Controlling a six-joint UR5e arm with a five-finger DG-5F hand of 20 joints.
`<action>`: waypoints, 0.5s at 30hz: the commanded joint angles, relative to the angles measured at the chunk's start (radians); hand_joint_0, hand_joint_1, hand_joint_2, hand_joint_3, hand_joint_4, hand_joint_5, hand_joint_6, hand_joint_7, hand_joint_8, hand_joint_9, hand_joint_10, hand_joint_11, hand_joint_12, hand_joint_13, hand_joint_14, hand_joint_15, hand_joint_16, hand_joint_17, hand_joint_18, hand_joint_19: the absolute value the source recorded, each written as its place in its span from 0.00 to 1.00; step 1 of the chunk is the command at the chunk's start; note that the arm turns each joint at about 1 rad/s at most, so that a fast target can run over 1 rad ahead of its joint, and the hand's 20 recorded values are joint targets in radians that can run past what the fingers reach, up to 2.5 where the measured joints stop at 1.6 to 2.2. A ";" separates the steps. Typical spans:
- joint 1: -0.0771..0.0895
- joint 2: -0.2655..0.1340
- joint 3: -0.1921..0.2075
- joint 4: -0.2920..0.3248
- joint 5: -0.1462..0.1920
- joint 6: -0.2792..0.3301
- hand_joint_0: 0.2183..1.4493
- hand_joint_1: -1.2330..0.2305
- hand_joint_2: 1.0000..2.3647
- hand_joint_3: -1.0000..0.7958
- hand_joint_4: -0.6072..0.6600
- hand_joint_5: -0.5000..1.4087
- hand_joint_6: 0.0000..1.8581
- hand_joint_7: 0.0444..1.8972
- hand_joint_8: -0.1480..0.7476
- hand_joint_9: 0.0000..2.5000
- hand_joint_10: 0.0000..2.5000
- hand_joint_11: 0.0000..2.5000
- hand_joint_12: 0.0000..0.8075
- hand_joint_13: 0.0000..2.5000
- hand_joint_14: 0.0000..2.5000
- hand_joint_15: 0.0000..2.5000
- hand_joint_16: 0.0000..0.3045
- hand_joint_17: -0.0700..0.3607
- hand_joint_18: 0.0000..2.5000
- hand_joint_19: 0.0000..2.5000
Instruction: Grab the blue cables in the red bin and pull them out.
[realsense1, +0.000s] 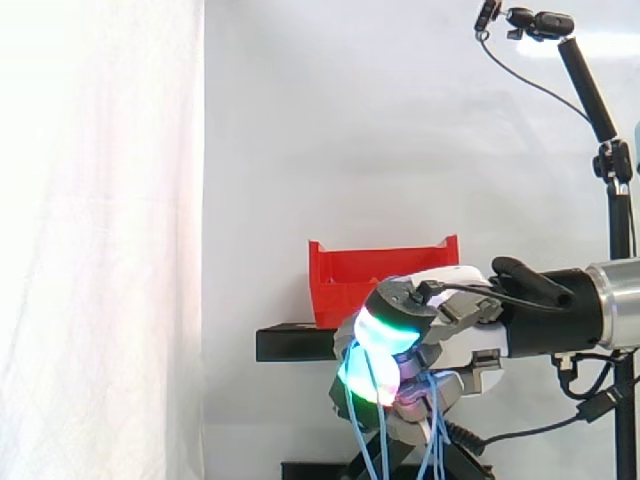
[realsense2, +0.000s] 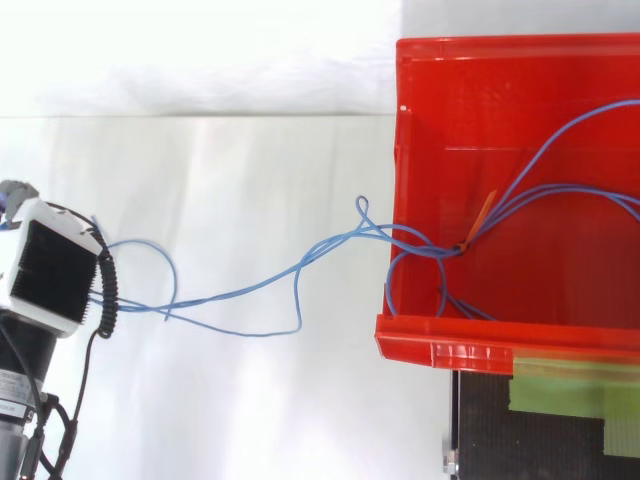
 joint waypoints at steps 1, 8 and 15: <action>0.001 0.000 0.000 -0.004 0.001 0.002 0.55 0.20 0.01 0.22 0.55 0.62 0.63 0.28 0.43 0.41 0.57 0.63 0.40 0.52 0.22 0.64 0.14 0.39 0.39 0.48; -0.002 0.000 0.000 0.000 -0.009 -0.092 0.55 0.20 0.01 0.22 0.55 0.62 0.64 0.28 0.43 0.41 0.56 0.63 0.39 0.52 0.22 0.63 0.14 0.39 0.39 0.48; -0.007 0.000 0.000 0.083 -0.027 -0.321 0.55 0.20 0.01 0.20 0.55 0.62 0.63 0.28 0.43 0.41 0.55 0.63 0.40 0.52 0.22 0.64 0.14 0.39 0.39 0.48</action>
